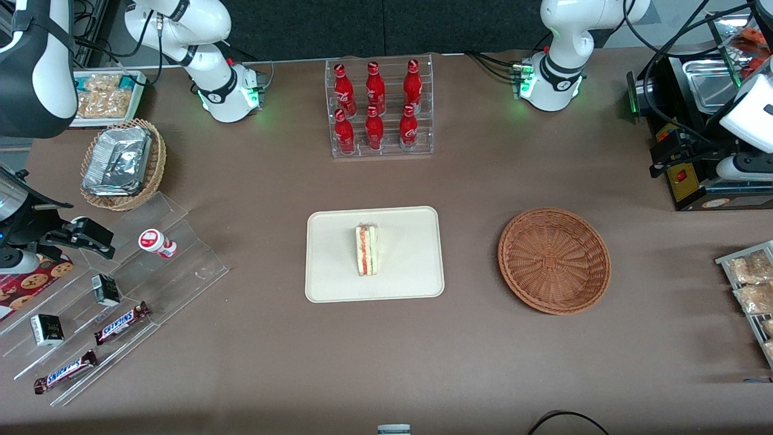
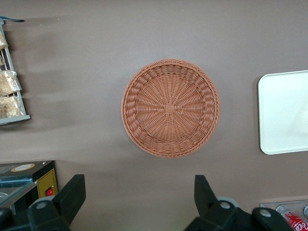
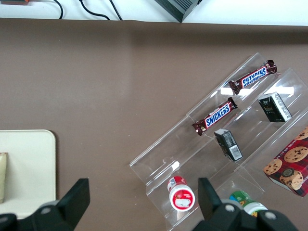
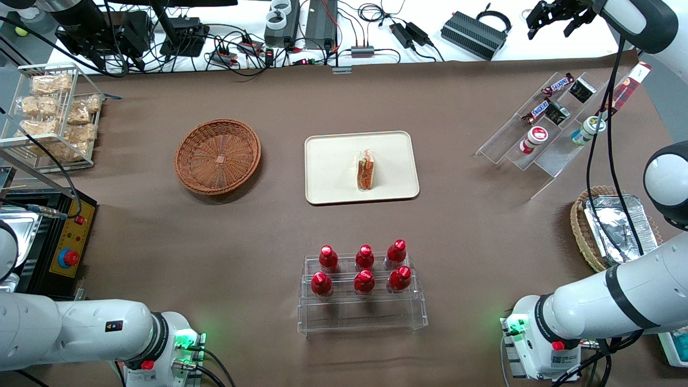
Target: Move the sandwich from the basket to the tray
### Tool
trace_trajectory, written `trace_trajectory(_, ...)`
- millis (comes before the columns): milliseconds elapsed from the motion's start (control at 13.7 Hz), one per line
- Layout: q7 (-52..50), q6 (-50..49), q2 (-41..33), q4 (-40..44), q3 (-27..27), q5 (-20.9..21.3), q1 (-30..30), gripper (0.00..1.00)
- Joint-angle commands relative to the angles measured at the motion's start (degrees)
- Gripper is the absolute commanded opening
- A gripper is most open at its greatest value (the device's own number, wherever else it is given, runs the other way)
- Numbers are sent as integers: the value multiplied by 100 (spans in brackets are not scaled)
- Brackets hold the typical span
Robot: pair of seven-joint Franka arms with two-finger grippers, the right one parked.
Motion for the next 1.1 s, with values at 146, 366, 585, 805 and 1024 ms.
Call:
trace_trajectory(146,-88,-73,35,131,84,99,-136,100)
trace_trajectory(366,-88,-82,44,157,58,231,-145,100)
trace_trajectory(585,-97,-73,96,341,49,196,-154,100)
trace_trajectory(805,-97,-240,219,579,49,108,-145,100)
trace_trajectory(1024,-62,-258,220,588,5,82,-154,100)
